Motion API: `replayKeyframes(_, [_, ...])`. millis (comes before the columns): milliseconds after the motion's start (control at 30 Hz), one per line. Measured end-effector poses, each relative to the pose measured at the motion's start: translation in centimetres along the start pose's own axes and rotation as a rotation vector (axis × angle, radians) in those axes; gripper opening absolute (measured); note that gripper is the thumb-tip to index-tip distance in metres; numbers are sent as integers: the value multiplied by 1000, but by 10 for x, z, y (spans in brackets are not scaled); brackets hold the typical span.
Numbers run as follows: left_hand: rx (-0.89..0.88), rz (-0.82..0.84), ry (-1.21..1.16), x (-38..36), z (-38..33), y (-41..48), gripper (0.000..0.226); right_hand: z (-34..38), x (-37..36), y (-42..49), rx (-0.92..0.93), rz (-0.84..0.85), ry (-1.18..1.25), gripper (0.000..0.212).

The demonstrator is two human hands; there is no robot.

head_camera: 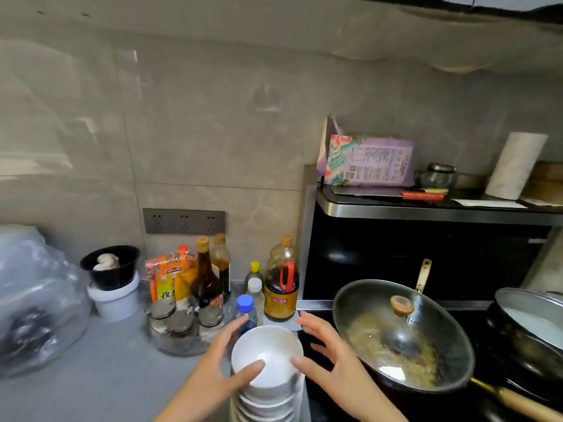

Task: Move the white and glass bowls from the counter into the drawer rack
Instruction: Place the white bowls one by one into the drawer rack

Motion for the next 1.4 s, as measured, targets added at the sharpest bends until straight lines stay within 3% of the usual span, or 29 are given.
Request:
replayKeyframes(167, [-112, 96, 8, -8, 6, -5, 81, -8, -14, -2, -33, 118, -44, 60])
replayKeyframes(600, [-188, -97, -36, -19, 21, -7, 63, -31, -19, -1, 107, 71, -35, 48])
replayKeyframes(900, [-413, -276, -177, -21, 17, 0, 44, -37, -24, 10, 386, -42, -9, 22])
replayKeyframes(1200, [-743, -364, -347, -21, -7, -28, 39, 0, -38, -19, 716, -16, 78, 33])
replayKeyframes(1400, [-813, -298, -366, -44, -21, -92, 37, 3, -37, -89, 812, 2, -41, 27])
Point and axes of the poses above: each hand's wrist, its own y-axis towards the middle knuckle, its own x-axis out of the back of the hand, z = x × y, the point moved 2 cm from there along y, towards the middle knuckle, and after that the axes turned 12 degrees about y, right-handed, at the moved point
